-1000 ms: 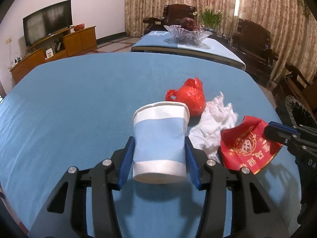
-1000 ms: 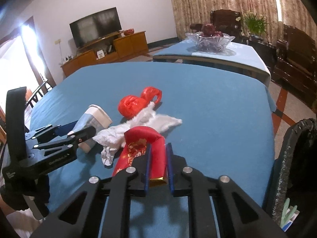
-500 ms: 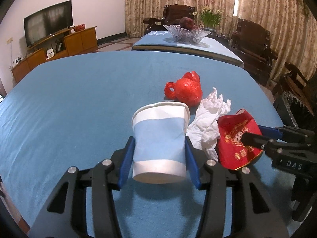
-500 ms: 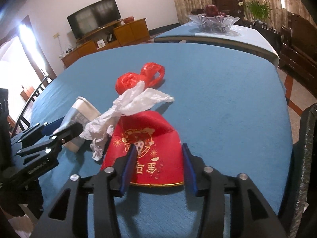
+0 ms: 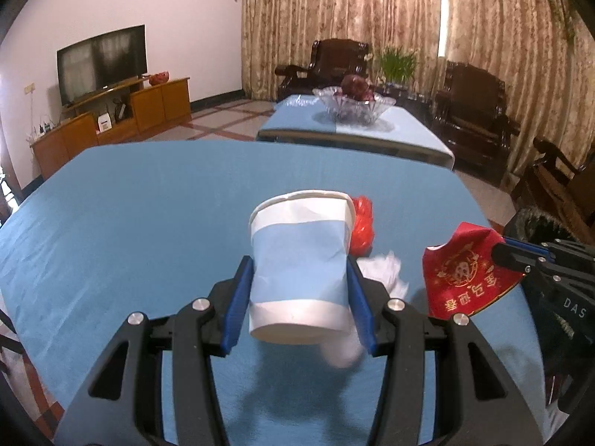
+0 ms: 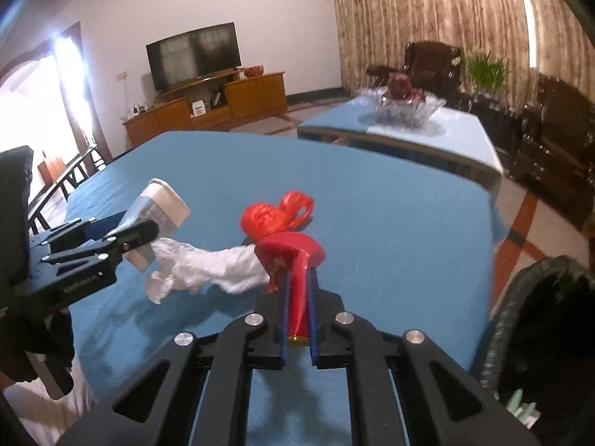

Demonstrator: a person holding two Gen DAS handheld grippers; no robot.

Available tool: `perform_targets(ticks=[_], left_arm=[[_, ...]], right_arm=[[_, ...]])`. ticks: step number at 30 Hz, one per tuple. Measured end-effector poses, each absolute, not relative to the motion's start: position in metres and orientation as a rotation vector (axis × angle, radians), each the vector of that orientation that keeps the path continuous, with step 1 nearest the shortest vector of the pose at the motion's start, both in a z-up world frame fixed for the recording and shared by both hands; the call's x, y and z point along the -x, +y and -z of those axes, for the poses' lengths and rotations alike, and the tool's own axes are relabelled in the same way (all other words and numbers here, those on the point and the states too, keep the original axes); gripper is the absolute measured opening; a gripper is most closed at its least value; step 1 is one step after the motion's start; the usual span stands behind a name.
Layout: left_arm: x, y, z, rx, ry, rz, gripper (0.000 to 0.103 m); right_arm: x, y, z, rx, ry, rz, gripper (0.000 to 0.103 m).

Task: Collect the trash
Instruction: 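Lift the cup and envelope off the table with both grippers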

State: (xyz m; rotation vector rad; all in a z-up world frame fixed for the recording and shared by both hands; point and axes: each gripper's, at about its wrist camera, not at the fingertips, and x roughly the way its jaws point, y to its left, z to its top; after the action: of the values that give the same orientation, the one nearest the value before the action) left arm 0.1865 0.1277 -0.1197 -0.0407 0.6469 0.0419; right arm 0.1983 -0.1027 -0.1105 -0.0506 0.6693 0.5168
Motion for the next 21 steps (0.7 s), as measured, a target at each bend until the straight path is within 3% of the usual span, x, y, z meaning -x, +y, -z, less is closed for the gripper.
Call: perform_targets(ticks=[7,9,10,18,21], left_arm=[[-0.183,0.114,0.112,0.053,0.645,0.005,0.049],[-0.181,0.112,0.111,0.048,0.646,0.02,0.056],[-0.182,0.11,0.112,0.04,0.657,0.031,0.066],[-0.186,0.113,0.135,0.055,0.732,0.042,0.067],[-0.186,0.119,0.148,0.06,0.76,0.011,0.073]], right_arm=[[-0.191,-0.117,0.098,0.052,0.642,-0.461,0.008],[-0.189,-0.121,0.099,0.043,0.645,-0.456,0.008],[-0.188,-0.123,0.099,0.041,0.647,-0.454,0.008],[-0.187,-0.126,0.104,0.033,0.66,-0.449,0.008],[-0.188,-0.127,0.107,0.032,0.67,-0.45,0.008]])
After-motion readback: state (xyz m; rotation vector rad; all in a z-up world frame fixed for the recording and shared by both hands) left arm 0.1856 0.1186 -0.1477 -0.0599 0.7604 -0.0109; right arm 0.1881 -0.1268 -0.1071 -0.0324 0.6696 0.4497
